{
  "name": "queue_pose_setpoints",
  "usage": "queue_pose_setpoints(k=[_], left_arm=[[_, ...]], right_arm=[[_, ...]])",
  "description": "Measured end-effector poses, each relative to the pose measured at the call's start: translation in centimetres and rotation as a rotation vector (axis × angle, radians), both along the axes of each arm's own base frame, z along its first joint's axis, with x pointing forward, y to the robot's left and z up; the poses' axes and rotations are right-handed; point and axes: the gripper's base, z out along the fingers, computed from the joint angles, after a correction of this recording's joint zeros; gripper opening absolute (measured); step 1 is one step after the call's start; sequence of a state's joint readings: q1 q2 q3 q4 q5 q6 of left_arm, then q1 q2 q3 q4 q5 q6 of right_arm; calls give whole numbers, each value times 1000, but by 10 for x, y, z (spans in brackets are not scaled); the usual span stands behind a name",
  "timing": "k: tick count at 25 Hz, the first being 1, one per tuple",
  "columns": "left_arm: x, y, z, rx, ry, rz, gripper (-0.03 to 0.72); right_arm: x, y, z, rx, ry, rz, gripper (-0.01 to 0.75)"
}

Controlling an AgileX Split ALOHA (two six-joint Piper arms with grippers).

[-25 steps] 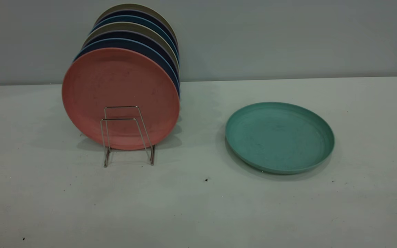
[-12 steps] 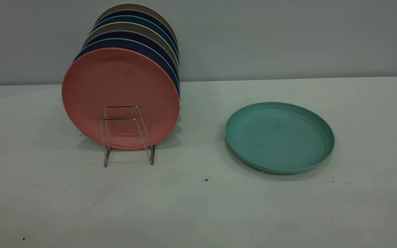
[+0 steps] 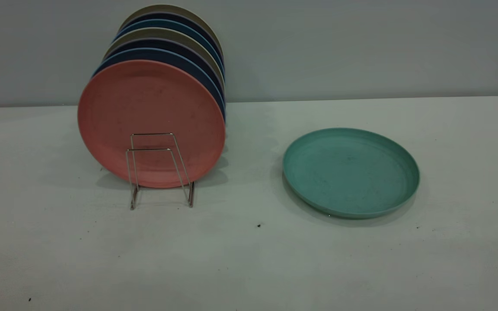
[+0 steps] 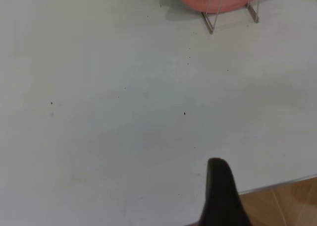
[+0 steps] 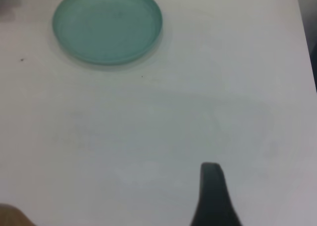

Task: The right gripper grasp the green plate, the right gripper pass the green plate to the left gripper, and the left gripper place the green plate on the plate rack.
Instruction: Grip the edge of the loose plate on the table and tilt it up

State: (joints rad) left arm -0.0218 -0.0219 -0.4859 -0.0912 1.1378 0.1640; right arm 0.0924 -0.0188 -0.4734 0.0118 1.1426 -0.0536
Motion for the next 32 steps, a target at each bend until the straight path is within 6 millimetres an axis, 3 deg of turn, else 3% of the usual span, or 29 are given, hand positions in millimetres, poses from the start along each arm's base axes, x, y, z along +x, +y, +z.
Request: queue_pose_setpoints(k=[10, 15, 22, 29, 32], left_arm=[[0, 0, 0, 1, 0, 1, 507], [7, -5, 14, -66, -117, -27, 502], [68, -21, 32, -191, -83, -128, 500], [132, -35, 22, -300, 42, -224, 500], [152, -39, 15, -353, 71, -232, 499]], right_arm=[[0, 0, 0, 0, -2, 0, 528], [9, 3, 13, -35, -77, 50, 513], [84, 28, 25, 94, 12, 205, 510], [184, 47, 7, 228, 164, 239, 510], [230, 54, -12, 245, 237, 253, 510]])
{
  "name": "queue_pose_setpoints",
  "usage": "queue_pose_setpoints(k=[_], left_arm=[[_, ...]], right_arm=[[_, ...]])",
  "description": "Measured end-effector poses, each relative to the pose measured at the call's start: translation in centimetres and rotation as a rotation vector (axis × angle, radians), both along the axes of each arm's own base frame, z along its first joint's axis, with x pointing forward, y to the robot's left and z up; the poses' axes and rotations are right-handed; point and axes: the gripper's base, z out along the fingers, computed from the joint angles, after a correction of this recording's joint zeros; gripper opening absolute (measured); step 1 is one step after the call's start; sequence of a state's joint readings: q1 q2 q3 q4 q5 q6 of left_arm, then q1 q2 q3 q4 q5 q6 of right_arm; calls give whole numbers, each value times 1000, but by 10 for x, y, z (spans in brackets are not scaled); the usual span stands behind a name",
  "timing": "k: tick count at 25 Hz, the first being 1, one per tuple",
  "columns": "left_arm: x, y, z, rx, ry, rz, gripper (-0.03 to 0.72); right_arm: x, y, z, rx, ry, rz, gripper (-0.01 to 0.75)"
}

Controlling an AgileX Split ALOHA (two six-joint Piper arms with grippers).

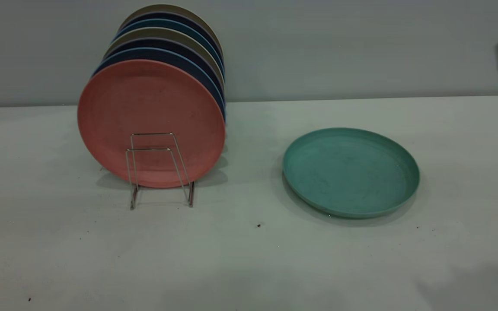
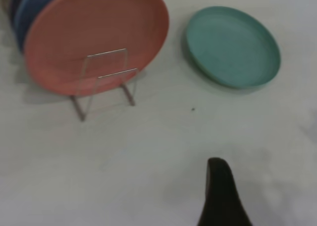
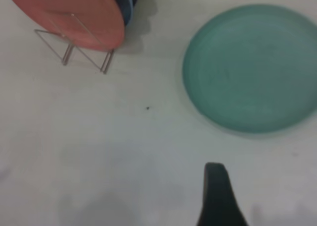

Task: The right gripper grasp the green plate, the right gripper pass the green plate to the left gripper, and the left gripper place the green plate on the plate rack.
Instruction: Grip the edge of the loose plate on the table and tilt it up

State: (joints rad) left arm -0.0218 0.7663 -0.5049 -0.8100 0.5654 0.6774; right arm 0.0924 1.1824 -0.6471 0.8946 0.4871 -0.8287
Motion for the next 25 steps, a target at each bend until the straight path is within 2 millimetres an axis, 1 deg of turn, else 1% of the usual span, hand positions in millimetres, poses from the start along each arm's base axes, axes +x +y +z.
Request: queue_pose_setpoints(k=[4, 7, 9, 11, 15, 17, 20, 25], left_arm=[[17, -1, -7, -46, 24, 30, 499], [22, 0, -9, -46, 25, 49, 499], [23, 1, -9, -46, 22, 56, 499], [24, 1, -9, -44, 19, 58, 499], [25, 2, -8, -34, 2, 68, 499], [26, 2, -8, -31, -5, 73, 499], [26, 3, -8, -29, -11, 79, 499], [26, 3, -8, -28, -14, 81, 499]], right_arm=[[55, 7, -34, 10, 93, 19, 510], [88, 7, -64, 3, 154, 19, 510], [106, -1, -84, 2, 201, 6, 510], [123, -16, -108, 10, 255, -12, 510], [150, -45, -152, 52, 349, -32, 506], [160, -54, -170, 68, 379, -41, 495], [175, -59, -185, 75, 382, -48, 471], [194, -59, -202, 123, 387, -50, 459]])
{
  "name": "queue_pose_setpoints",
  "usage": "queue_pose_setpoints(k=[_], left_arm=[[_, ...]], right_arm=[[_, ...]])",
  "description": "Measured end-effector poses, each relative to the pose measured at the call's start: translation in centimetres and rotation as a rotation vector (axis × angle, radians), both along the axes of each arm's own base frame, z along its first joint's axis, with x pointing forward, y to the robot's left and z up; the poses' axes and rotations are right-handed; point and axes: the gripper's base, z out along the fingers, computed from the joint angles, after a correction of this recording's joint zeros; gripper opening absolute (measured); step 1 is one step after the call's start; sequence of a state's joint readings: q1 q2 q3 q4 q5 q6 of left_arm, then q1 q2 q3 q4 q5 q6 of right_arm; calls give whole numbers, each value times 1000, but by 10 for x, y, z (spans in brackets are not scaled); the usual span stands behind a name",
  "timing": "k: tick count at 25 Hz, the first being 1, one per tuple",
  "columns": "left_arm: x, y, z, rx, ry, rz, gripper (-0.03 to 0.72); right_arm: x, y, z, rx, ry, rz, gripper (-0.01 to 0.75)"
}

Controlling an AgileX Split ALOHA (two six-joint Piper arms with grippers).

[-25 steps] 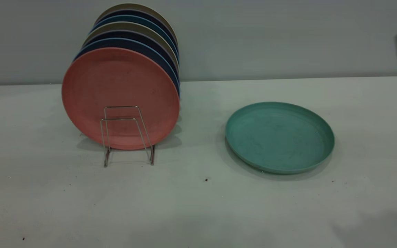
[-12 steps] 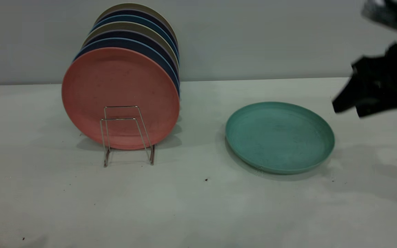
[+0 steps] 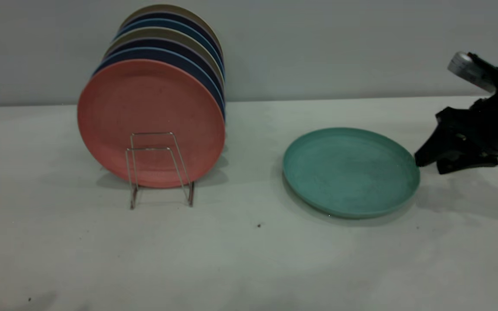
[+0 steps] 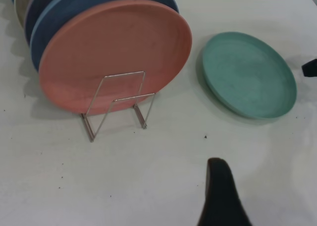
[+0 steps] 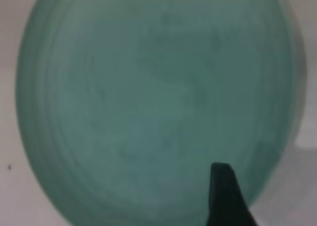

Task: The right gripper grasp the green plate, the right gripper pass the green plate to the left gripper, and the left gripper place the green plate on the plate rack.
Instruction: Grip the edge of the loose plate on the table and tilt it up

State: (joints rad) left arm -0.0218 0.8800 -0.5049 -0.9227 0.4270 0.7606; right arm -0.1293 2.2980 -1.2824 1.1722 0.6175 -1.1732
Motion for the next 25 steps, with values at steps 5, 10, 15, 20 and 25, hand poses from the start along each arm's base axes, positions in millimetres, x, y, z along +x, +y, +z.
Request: queue_pose_setpoints(k=[5, 10, 15, 20, 25], left_arm=[[0, 0, 0, -1, 0, 0, 499], [0, 0, 0, -1, 0, 0, 499], [0, 0, 0, -1, 0, 0, 499], [1, 0, 0, -11, 4, 3, 499], [10, -2, -8, -58, 64, 17, 499]], right_arm=[[12, -1, -14, 22, 1, -23, 459], [17, 0, -28, 61, 20, -73, 459], [17, 2, -34, 73, 29, -77, 427], [16, 17, -39, 69, 38, -51, 274], [17, 24, -40, 52, 35, -43, 31]])
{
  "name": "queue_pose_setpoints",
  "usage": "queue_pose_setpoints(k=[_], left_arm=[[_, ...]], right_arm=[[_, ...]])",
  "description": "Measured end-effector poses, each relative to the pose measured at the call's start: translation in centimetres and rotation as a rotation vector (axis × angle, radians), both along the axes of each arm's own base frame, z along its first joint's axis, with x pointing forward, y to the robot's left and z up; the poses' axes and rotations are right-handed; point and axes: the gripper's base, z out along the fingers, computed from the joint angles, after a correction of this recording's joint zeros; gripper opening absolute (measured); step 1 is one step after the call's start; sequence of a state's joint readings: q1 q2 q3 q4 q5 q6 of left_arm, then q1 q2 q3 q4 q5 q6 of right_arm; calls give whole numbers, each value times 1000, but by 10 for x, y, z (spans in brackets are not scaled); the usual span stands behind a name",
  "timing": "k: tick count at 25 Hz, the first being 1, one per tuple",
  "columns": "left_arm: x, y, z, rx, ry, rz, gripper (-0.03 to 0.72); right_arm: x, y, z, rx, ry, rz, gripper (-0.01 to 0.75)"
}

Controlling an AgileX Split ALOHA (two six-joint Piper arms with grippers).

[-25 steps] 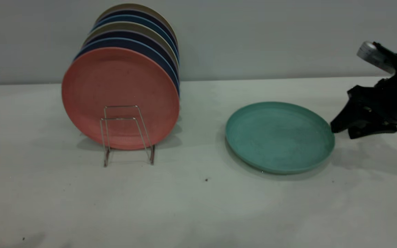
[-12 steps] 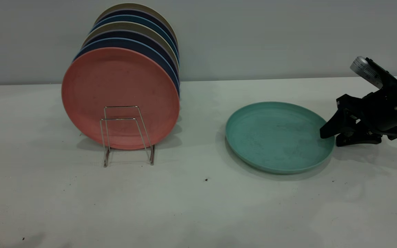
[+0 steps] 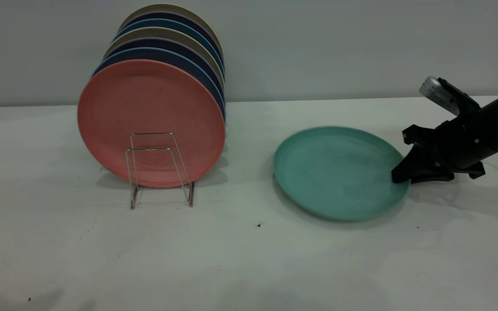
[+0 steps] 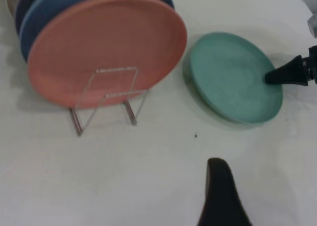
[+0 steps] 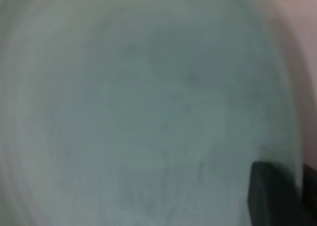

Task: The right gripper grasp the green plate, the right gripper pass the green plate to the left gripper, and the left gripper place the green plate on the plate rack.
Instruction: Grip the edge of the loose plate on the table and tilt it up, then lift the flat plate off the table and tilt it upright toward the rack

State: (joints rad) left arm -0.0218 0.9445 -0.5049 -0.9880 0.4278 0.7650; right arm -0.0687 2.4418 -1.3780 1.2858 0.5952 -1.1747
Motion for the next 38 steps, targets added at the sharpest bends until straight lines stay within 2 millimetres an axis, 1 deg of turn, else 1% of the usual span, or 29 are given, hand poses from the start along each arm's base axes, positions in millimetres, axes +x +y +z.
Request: queue_pose_setpoints(k=[3, 5, 7, 9, 12, 14, 17, 21, 24, 28, 31, 36, 38], left_arm=[[10, -1, -12, -17, 67, 4, 499], [17, -2, -20, -36, 108, 3, 499], [25, -4, -30, -55, 145, -3, 499], [32, -7, -39, -87, 176, -18, 499], [43, -13, -54, -165, 236, -44, 499], [49, -16, -67, -201, 273, -68, 499], [59, -19, -84, -241, 304, -69, 499], [68, -20, -103, -271, 330, -54, 499], [71, -20, -112, -282, 347, -53, 499], [74, -20, -121, -284, 361, -47, 499], [76, -20, -124, -282, 360, -47, 499], [77, -20, -124, -283, 354, -45, 499], [77, -20, -124, -283, 354, -45, 482]], right_arm=[[-2, 0, 1, -25, 8, 44, 15], [-5, -2, 8, -77, 14, 106, 13], [-6, -5, 26, -134, 5, 169, 13], [-7, -7, 48, -190, -16, 233, 13], [-10, -1, 73, -224, -35, 308, 13], [-11, 10, 86, -225, -57, 341, 13], [-13, 36, 97, -213, -84, 396, 13], [-21, 72, 103, -160, -85, 472, 13], [-27, 98, 105, -106, -88, 519, 13], [-36, 128, 109, -19, -92, 572, 13], [-42, 146, 112, 43, -97, 597, 13], [-52, 173, 117, 126, -101, 619, 13], [-56, 183, 120, 164, -106, 630, 13]])
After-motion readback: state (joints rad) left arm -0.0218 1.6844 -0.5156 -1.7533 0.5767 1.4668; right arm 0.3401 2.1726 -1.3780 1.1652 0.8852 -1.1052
